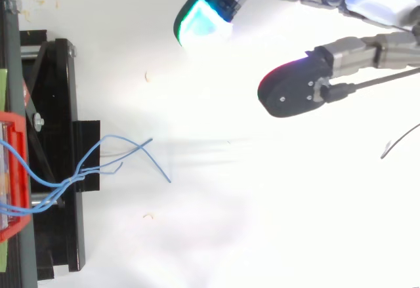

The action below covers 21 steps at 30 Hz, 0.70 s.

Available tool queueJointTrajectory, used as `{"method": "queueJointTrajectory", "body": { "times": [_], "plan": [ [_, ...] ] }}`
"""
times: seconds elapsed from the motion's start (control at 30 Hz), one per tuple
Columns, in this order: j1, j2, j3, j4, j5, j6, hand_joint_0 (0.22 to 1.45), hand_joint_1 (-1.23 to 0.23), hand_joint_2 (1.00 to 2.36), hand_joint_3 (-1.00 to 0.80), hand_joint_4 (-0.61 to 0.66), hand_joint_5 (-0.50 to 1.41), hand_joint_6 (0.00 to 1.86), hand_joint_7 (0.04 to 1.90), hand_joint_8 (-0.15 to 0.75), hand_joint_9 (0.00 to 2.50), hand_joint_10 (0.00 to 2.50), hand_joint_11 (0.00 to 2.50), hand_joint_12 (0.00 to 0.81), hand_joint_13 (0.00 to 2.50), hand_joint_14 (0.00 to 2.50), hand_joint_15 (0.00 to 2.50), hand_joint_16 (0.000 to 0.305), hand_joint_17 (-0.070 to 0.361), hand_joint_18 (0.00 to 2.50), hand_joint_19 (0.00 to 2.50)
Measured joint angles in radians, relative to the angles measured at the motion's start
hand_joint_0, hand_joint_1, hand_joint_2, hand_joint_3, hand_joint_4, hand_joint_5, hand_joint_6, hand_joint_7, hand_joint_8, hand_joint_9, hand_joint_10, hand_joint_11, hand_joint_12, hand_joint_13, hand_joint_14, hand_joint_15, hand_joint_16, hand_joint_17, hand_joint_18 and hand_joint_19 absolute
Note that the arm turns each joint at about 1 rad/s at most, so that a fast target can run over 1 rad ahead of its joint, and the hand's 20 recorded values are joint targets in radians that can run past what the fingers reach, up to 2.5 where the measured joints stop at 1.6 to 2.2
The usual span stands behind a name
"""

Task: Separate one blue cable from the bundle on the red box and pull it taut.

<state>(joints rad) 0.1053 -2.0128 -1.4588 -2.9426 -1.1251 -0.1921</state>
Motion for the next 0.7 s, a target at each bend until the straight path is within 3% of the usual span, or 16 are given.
{"method": "queueJointTrajectory", "body": {
  "times": [0.2, 0.37, 0.57, 0.7],
  "plan": [
    [0.018, -0.06, 0.0, 0.088, 0.038, 0.002, 0.46, -0.64, 1.0, -0.5, 0.21, -0.21, 0.5, 0.71, 0.237, 0.2, 0.0, 0.0, 0.297, 0.0, 0.0, 0.0, 0.061, 0.138, 0.0, 0.0],
    [0.045, -0.11, 0.001, 0.167, 0.055, 0.019, 0.46, -0.65, 1.0, -0.5, 0.21, -0.2, 0.5, 0.71, 0.239, 0.21, 0.0, 0.0, 0.296, 0.0, 0.0, 0.0, 0.061, 0.138, 0.0, 0.01],
    [0.076, -0.12, 0.0, 0.219, 0.133, -0.013, 0.46, -0.64, 1.0, -0.5, 0.22, -0.2, 0.5, 0.71, 0.242, 0.25, 0.0, 0.0, 0.298, 0.0, 0.0, 0.0, 0.061, 0.137, 0.0, 0.0],
    [0.093, -0.121, 0.0, 0.257, 0.19, -0.068, 0.46, -0.64, 1.0, -0.5, 0.22, -0.2, 0.5, 0.71, 0.244, 0.26, 0.0, 0.0, 0.297, 0.0, 0.0, 0.0, 0.061, 0.136, 0.0, 0.0]
  ]
}}
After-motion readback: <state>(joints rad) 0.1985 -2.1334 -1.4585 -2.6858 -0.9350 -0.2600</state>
